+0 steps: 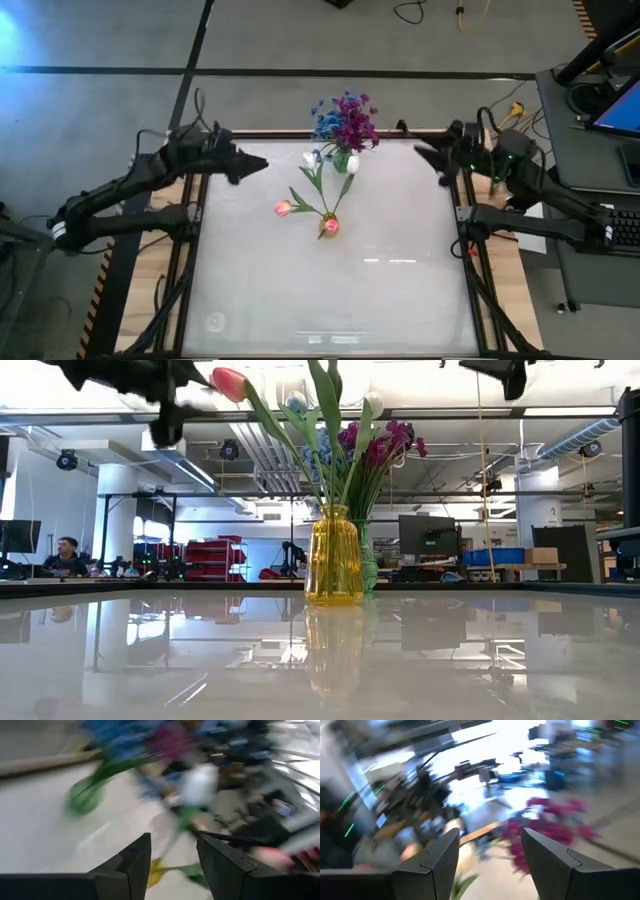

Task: Sort flowers into vase by color
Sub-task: Return to Home Position

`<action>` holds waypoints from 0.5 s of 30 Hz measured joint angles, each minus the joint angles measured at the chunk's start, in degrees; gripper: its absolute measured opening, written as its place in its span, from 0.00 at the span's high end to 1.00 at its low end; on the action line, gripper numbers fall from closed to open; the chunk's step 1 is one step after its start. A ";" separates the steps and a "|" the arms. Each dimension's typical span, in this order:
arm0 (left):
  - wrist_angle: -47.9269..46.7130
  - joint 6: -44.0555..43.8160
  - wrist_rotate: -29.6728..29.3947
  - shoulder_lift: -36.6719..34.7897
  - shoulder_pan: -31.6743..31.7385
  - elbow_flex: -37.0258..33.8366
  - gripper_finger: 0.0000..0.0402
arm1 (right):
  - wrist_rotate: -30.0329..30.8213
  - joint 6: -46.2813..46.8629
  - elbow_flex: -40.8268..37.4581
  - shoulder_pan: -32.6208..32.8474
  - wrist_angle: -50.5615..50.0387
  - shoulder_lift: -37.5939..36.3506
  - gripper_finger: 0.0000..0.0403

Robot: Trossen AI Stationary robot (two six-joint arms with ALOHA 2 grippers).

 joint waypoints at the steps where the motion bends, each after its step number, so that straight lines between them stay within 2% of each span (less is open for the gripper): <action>1: 3.42 1.67 -0.13 -1.87 -2.17 -1.37 0.62 | -3.60 -3.25 -0.55 0.00 -0.19 -1.08 0.49; 4: 18.45 7.49 -0.44 -8.11 -10.90 -7.21 0.62 | -9.76 -8.40 -2.49 0.07 -0.08 -4.34 0.49; 7: 28.63 10.72 -0.88 -13.84 -19.49 -13.66 0.62 | -9.24 -7.24 -4.77 0.00 -0.45 -8.29 0.49; 9: 33.98 12.31 -4.51 -16.80 -24.48 -17.73 0.62 | -8.99 -5.06 -6.08 0.00 -0.05 -10.56 0.49; 12: 42.15 20.78 -11.88 -20.23 -29.59 -23.13 0.62 | -8.98 -5.17 -7.65 0.00 0.62 -13.53 0.49; 15: 44.21 27.28 -12.32 -23.19 -31.02 -26.27 0.62 | -9.01 -6.99 -10.42 0.00 0.84 -16.50 0.49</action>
